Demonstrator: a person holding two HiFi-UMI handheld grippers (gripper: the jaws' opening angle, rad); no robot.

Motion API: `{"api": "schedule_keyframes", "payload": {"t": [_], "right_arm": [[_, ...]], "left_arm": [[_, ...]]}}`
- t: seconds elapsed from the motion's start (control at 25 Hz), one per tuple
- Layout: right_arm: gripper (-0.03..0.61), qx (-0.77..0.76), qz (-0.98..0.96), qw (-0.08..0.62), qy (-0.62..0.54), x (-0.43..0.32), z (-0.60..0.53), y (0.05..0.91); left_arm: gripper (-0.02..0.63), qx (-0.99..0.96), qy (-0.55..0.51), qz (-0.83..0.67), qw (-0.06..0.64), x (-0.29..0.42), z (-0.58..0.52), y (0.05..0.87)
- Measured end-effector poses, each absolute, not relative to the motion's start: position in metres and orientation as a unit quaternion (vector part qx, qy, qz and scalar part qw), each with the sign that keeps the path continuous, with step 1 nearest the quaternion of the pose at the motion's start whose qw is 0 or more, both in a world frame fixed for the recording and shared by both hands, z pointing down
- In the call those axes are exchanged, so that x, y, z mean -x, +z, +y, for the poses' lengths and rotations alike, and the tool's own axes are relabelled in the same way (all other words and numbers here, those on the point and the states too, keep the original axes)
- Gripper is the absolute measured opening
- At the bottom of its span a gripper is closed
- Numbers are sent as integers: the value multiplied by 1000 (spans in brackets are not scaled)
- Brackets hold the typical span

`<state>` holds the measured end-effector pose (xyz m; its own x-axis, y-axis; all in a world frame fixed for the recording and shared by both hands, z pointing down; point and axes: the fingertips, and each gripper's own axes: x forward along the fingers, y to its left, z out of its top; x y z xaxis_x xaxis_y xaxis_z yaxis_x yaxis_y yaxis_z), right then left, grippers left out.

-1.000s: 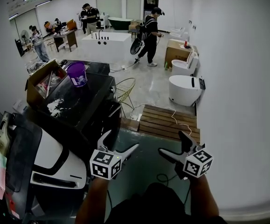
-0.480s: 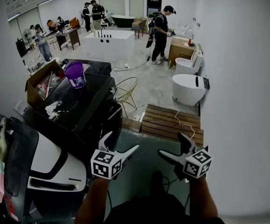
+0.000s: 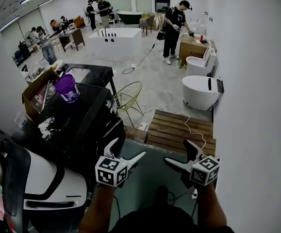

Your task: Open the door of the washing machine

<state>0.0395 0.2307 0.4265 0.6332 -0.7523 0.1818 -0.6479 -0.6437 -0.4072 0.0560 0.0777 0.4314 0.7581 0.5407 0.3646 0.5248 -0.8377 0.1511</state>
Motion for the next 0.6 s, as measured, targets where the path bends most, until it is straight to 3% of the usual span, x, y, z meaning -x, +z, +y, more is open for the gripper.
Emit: {"api": "schedule_keyframes", "payload": {"t": [0.6], "right_arm": [[580, 877, 419, 160, -173, -145, 295, 425]], "left_arm": [[529, -941, 225, 253, 23, -149, 133, 437]]}}
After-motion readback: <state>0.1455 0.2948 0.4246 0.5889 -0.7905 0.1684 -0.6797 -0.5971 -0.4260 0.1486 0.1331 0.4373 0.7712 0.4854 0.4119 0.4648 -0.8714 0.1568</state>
